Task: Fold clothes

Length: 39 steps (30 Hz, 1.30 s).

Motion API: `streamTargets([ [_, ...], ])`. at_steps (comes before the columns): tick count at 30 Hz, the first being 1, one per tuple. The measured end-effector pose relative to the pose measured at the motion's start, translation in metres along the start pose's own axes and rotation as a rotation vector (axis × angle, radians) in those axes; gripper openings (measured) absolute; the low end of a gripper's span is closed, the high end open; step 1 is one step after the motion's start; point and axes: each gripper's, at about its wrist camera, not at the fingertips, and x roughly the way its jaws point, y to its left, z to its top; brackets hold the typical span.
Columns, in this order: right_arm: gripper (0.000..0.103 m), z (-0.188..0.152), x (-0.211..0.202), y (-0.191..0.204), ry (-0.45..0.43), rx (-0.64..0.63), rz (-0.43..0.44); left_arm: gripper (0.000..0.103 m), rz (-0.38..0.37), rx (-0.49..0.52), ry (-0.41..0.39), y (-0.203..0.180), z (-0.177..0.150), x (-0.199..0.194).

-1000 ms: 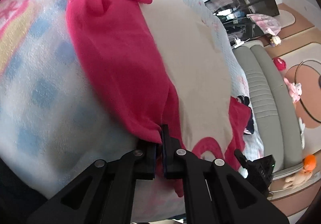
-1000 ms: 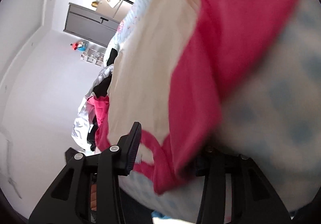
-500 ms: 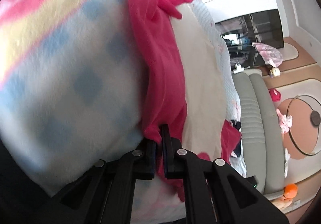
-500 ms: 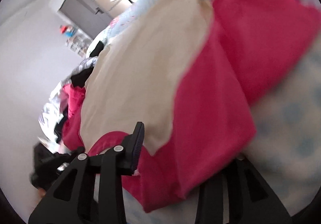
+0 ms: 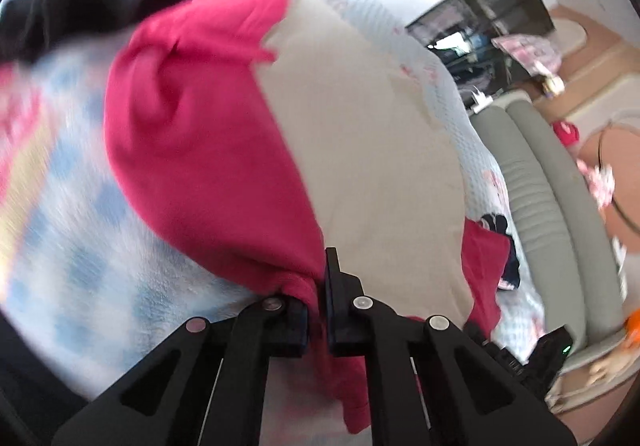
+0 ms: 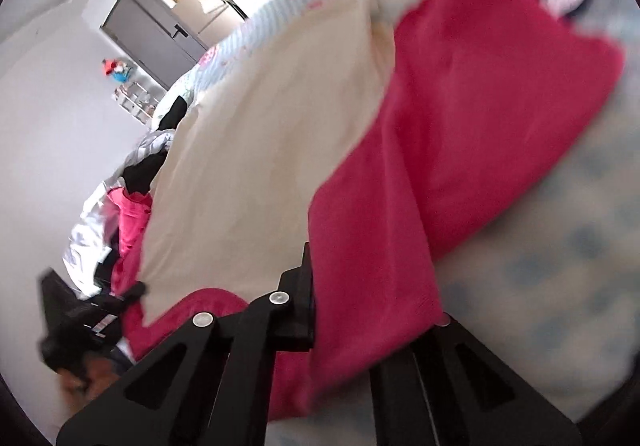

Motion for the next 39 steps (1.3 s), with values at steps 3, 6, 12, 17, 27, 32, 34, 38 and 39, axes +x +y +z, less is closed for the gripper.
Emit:
streamTargets([
  [3, 0.001, 0.006, -0.020, 0.010, -0.067, -0.071, -0.060, 0.004, 0.006, 0.049, -0.023, -0.015, 0.003, -0.015],
  [6, 0.001, 0.011, -0.035, 0.012, -0.098, -0.114, -0.089, 0.004, 0.007, 0.074, -0.020, -0.011, 0.002, -0.026],
  [12, 0.001, -0.012, -0.013, -0.015, 0.038, -0.139, -0.192, 0.003, 0.089, -0.035, 0.137, 0.046, -0.028, -0.004],
  [17, 0.011, -0.024, -0.029, -0.039, 0.070, -0.021, -0.147, 0.004, 0.058, -0.036, 0.087, 0.040, -0.028, -0.038],
  [27, 0.036, 0.000, -0.049, 0.019, -0.006, -0.146, -0.073, 0.005, 0.049, 0.239, 0.121, -0.023, -0.007, -0.003],
  [32, 0.045, -0.015, 0.018, 0.054, 0.182, -0.319, -0.088, 0.005, 0.155, 0.263, 0.239, -0.023, -0.024, 0.033],
  [34, 0.045, -0.031, 0.029, 0.044, 0.209, -0.311, -0.112, 0.004, 0.148, 0.253, 0.232, -0.017, -0.034, 0.022],
  [38, 0.043, -0.051, 0.014, 0.030, 0.183, -0.274, -0.084, 0.004, 0.112, 0.193, 0.247, 0.003, -0.048, 0.002],
  [39, 0.043, -0.053, 0.011, 0.029, 0.186, -0.273, -0.080, 0.004, 0.101, 0.178, 0.255, 0.005, -0.048, -0.002],
])
